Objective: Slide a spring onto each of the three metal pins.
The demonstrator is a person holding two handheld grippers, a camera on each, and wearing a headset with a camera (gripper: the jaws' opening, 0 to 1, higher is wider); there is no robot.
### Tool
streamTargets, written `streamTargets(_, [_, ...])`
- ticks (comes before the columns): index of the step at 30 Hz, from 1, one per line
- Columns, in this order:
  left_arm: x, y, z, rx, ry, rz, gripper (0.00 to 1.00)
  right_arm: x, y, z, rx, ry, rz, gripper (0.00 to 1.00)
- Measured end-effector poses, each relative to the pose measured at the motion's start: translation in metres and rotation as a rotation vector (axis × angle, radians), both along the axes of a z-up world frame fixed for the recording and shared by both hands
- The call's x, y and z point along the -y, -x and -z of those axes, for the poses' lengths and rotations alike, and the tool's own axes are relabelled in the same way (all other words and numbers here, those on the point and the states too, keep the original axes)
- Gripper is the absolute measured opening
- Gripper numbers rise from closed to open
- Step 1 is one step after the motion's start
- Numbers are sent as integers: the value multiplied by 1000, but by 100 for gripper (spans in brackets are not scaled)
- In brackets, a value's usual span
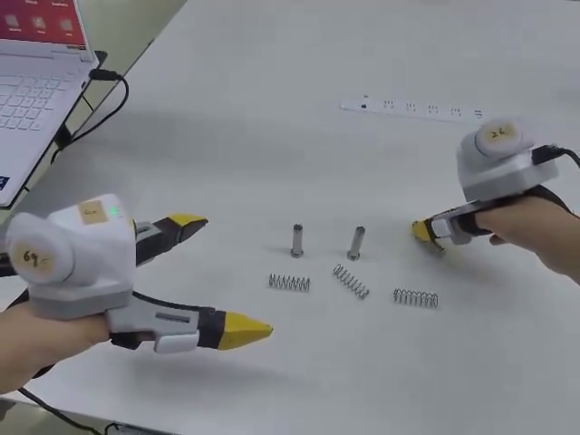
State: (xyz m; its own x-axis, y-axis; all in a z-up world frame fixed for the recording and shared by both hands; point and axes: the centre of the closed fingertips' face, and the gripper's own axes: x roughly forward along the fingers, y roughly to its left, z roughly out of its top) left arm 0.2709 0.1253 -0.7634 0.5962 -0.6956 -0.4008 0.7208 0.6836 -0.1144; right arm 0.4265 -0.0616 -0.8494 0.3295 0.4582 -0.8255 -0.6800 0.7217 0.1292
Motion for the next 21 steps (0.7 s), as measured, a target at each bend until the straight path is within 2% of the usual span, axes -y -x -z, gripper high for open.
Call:
streamTargets(7, [1,0,1,-1,1,-2,98,0,5,0,-1,3,-17,5])
streamTargets(14, [2,-1,2,-2,3,0,98,0,4,-1,7,-16,-25,5])
streamTargets(21, [3,-1,2,-2,3,-1,98,3,11,-6,22,-30,-38,5])
